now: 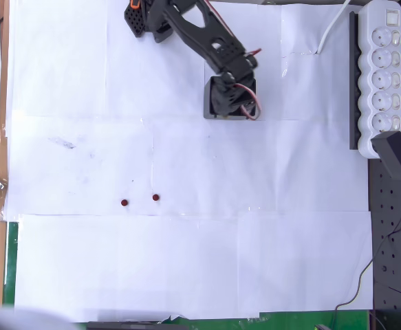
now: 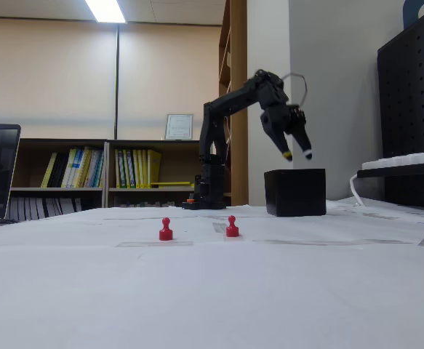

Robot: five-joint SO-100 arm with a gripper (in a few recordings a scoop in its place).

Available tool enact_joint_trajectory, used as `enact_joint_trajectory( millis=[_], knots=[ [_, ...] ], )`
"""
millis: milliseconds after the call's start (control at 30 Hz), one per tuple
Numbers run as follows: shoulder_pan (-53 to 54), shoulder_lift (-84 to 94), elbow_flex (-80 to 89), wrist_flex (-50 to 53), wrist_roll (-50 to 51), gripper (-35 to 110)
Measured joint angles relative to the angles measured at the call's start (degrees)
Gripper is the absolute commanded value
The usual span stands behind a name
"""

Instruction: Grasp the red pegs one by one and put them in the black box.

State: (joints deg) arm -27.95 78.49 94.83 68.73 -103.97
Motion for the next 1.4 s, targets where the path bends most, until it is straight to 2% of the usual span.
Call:
enact_joint_trajectory(
  millis=[133, 267, 500, 700, 867, 1400],
  knots=[
    [10.7, -2.3, -17.7, -16.5, 11.2, 19],
    [19.0, -2.2, -30.1, -33.9, 17.2, 19],
    [22.6, 5.5, -37.4, -61.3, 17.7, 19],
    [24.9, 17.0, -37.4, -76.6, 17.8, 19],
    [26.7, 25.0, -34.4, -80.1, 17.8, 19],
    [27.4, 40.5, -16.7, -81.1, 15.6, 19]
  ],
)
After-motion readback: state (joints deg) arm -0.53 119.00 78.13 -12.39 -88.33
